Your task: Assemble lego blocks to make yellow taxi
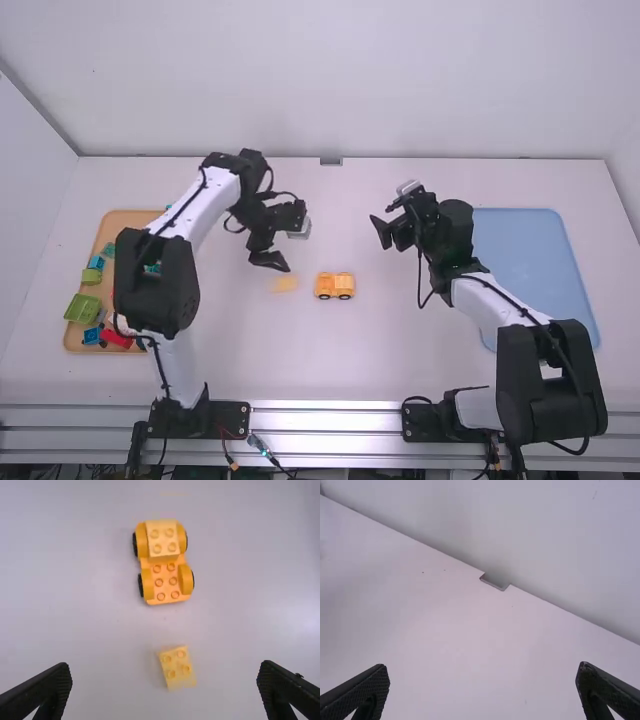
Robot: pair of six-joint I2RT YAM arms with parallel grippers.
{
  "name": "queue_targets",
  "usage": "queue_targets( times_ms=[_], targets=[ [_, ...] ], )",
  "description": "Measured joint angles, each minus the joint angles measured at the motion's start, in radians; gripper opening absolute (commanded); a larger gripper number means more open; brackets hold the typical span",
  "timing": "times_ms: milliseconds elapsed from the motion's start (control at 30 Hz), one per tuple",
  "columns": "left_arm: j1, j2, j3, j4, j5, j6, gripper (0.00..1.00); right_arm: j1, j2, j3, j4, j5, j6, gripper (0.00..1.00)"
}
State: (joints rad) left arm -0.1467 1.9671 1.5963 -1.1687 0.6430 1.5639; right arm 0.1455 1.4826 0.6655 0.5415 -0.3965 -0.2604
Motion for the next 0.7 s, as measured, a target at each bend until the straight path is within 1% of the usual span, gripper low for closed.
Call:
queue_targets(
  times_ms=[100, 167, 200, 267, 300, 333, 400, 433, 467, 533, 633, 667, 700],
  targets=[
    [0.074, 0.000, -0.109, 0.040, 0.109, 0.113, 0.99, 0.000, 0.000, 0.000, 0.000, -0.002, -0.001, 0.98],
    [0.122, 0.000, -0.205, 0.105, 0.177, 0.164, 0.99, 0.000, 0.000, 0.000, 0.001, -0.001, -0.003, 0.99],
    [0.132, 0.000, -0.231, 0.125, 0.194, 0.174, 0.99, 0.000, 0.000, 0.000, 0.001, -0.002, -0.003, 0.98],
    [0.159, 0.000, -0.344, 0.215, 0.262, 0.208, 0.99, 0.000, 0.000, 0.000, 0.001, -0.001, -0.001, 0.99],
    [0.159, 0.000, -0.344, 0.215, 0.262, 0.208, 0.99, 0.000, 0.000, 0.000, 0.001, -0.001, -0.001, 0.99],
    [0.164, 0.000, -0.409, 0.299, 0.294, 0.218, 0.99, 0.000, 0.000, 0.000, 0.001, -0.002, -0.003, 0.98],
    [0.169, 0.000, -0.485, 0.429, 0.332, 0.204, 0.99, 0.000, 0.000, 0.000, 0.000, -0.002, 0.000, 0.99],
    [0.169, 0.000, -0.503, 0.467, 0.343, 0.190, 0.99, 0.000, 0.000, 0.000, 0.001, -0.003, -0.002, 0.99],
    [0.169, 0.000, -0.544, 0.568, 0.360, 0.151, 0.99, 0.000, 0.000, 0.000, 0.001, -0.008, -0.002, 0.99],
    [0.169, 0.000, -0.592, 0.695, 0.374, 0.076, 0.99, 0.000, 0.000, 0.000, 0.000, -0.016, -0.003, 0.98],
    [0.169, 0.000, -0.682, 0.957, 0.391, -0.099, 0.99, 0.000, 0.000, 0.000, 0.001, -0.025, -0.002, 0.99],
    [0.169, 0.000, -0.697, 0.996, 0.393, -0.127, 0.99, 0.000, 0.000, 0.000, 0.001, -0.025, -0.002, 0.99],
    [0.169, 0.000, -0.731, 1.071, 0.397, -0.182, 0.99, 0.000, 0.000, 0.000, 0.001, -0.027, -0.001, 0.99]
  ],
)
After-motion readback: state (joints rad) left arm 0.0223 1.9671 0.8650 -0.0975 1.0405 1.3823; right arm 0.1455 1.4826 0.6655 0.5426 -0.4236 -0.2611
